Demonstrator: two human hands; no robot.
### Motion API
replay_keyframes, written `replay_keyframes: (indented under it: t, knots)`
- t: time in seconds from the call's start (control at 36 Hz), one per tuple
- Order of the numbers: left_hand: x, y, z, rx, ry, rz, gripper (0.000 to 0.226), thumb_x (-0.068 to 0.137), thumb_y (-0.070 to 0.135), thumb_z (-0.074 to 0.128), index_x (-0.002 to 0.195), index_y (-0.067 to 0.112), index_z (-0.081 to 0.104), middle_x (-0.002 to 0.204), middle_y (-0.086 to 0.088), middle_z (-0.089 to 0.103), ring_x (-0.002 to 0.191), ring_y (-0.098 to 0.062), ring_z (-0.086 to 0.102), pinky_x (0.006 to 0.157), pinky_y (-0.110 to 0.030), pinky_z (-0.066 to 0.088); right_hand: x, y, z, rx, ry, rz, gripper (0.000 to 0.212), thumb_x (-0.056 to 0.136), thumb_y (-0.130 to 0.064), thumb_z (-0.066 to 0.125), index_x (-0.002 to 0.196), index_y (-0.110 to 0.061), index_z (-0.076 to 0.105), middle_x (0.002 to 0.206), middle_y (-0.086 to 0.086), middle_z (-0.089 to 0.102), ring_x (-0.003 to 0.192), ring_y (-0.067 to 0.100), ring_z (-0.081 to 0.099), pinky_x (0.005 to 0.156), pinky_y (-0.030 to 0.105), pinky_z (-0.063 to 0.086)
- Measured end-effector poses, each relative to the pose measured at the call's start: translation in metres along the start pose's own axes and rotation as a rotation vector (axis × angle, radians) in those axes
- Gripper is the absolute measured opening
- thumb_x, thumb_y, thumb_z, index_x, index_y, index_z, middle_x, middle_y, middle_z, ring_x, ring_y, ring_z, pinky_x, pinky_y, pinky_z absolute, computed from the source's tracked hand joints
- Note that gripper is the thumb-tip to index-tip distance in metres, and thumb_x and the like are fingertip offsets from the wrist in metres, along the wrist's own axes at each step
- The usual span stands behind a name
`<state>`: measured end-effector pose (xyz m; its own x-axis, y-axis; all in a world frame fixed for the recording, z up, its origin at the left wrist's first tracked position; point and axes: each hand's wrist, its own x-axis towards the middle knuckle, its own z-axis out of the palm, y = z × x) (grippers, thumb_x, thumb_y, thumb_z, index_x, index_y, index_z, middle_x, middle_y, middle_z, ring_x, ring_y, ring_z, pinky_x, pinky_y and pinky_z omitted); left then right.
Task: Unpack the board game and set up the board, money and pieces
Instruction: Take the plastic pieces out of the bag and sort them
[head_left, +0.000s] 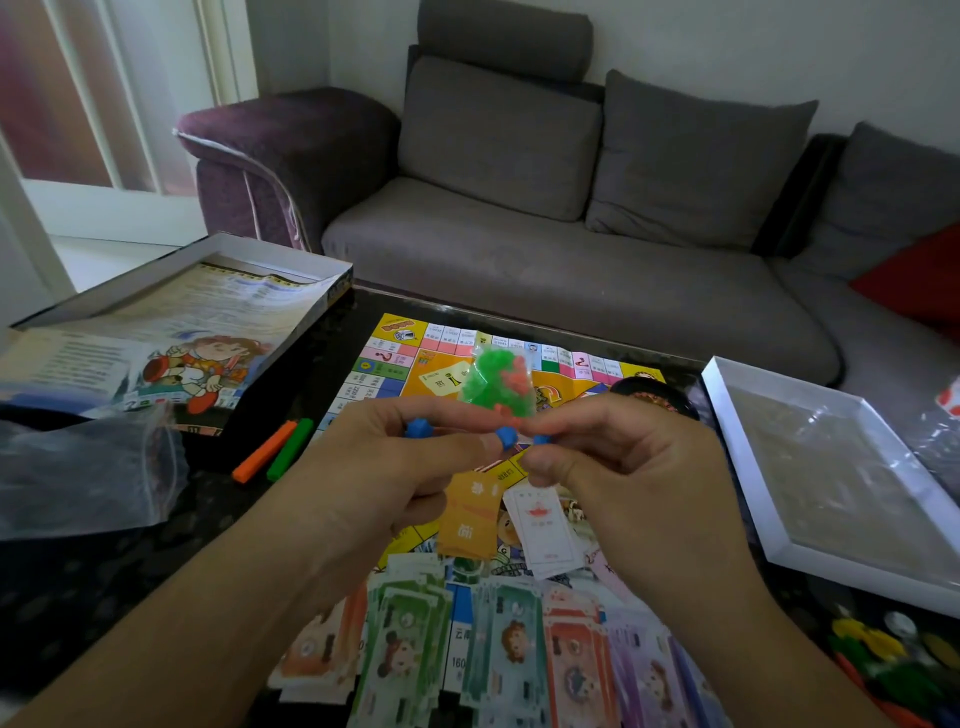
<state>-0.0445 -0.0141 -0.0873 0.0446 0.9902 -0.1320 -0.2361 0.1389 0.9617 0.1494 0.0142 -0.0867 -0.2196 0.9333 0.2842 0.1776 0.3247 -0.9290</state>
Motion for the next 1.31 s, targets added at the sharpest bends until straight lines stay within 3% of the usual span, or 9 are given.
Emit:
replay_keyframes:
  t: [0.14,0.28,0.39,0.5,0.75,0.86,0.97,1.14,1.31]
  knots:
    - [-0.002,-0.003,0.004,0.006,0.018,0.046,0.019,0.074,0.015,0.08,0.092,0.014,0.084,0.078,-0.014,0.041,0.049,-0.014,0.02,0.044,-0.025,0.022,0.0,-0.004,0.001,0.068,0.006,0.049,0.025,0.084,0.006,0.078,0.094,-0.016,0.081,0.085,0.002,0.081,0.08,0.02,0.079,0.077,0.042,0.065]
    - [-0.003,-0.005,0.008,0.068,0.067,0.12,0.018,0.071,0.017,0.081,0.089,0.015,0.084,0.066,-0.003,0.056,0.044,-0.012,0.031,0.044,-0.021,0.032,-0.001,-0.007,0.002,0.098,-0.001,0.044,0.026,0.083,0.011,0.077,0.095,-0.012,0.081,0.088,0.003,0.081,0.079,0.02,0.078,0.068,0.027,0.063]
    - [-0.006,-0.006,0.01,0.199,0.106,0.215,0.011,0.078,0.014,0.082,0.086,0.021,0.085,0.061,0.0,0.06,0.044,-0.013,0.036,0.045,-0.02,0.037,-0.001,-0.006,0.002,0.123,0.02,0.054,0.025,0.081,0.013,0.078,0.091,-0.009,0.079,0.086,0.004,0.08,0.077,0.02,0.077,0.064,0.026,0.062]
    - [-0.007,-0.008,0.01,0.321,0.151,0.318,0.012,0.082,0.009,0.082,0.086,0.02,0.084,0.052,0.016,0.056,0.043,-0.003,0.045,0.048,-0.01,0.041,0.0,-0.006,0.001,0.122,0.019,0.064,0.023,0.081,0.011,0.079,0.088,-0.011,0.08,0.084,0.004,0.08,0.073,0.022,0.077,0.065,0.027,0.062]
    - [-0.012,-0.012,0.016,0.397,0.198,0.403,0.012,0.081,0.012,0.083,0.089,0.021,0.084,0.061,0.024,0.063,0.054,0.002,0.058,0.059,-0.013,0.05,-0.002,-0.004,0.001,0.148,0.032,0.083,0.02,0.078,0.011,0.08,0.09,-0.005,0.077,0.083,0.008,0.08,0.069,0.027,0.077,0.066,0.03,0.063]
    - [-0.012,-0.014,0.015,0.396,0.179,0.399,0.011,0.081,0.011,0.083,0.089,0.018,0.083,0.057,0.023,0.061,0.05,0.003,0.054,0.055,-0.01,0.046,-0.003,-0.001,0.004,0.166,0.028,0.108,0.019,0.08,0.01,0.079,0.092,-0.004,0.077,0.085,0.009,0.079,0.072,0.027,0.077,0.068,0.032,0.064]
    - [-0.009,-0.015,0.012,0.372,0.198,0.368,0.011,0.072,0.031,0.083,0.083,0.029,0.083,0.066,0.003,0.066,0.052,-0.007,0.049,0.056,-0.02,0.051,-0.006,-0.001,0.006,0.176,0.009,0.117,0.017,0.084,0.006,0.078,0.096,-0.005,0.077,0.087,0.008,0.08,0.077,0.026,0.078,0.071,0.032,0.065]
    - [-0.005,-0.012,0.011,0.363,0.118,0.246,0.01,0.087,0.028,0.077,0.097,0.03,0.079,0.067,0.019,0.063,0.05,-0.002,0.05,0.053,-0.015,0.045,-0.004,-0.007,0.004,0.143,0.05,0.077,0.017,0.084,0.004,0.079,0.095,-0.008,0.077,0.088,0.004,0.081,0.081,0.02,0.079,0.073,0.027,0.064]
    - [-0.004,-0.02,0.013,0.632,0.042,0.233,0.019,0.103,0.02,0.061,0.099,0.038,0.067,0.06,0.013,0.051,0.048,-0.007,0.046,0.047,-0.017,0.038,-0.004,-0.008,0.001,0.031,0.047,-0.005,0.019,0.084,0.002,0.082,0.092,-0.016,0.079,0.086,-0.002,0.081,0.078,0.018,0.078,0.072,0.026,0.063]
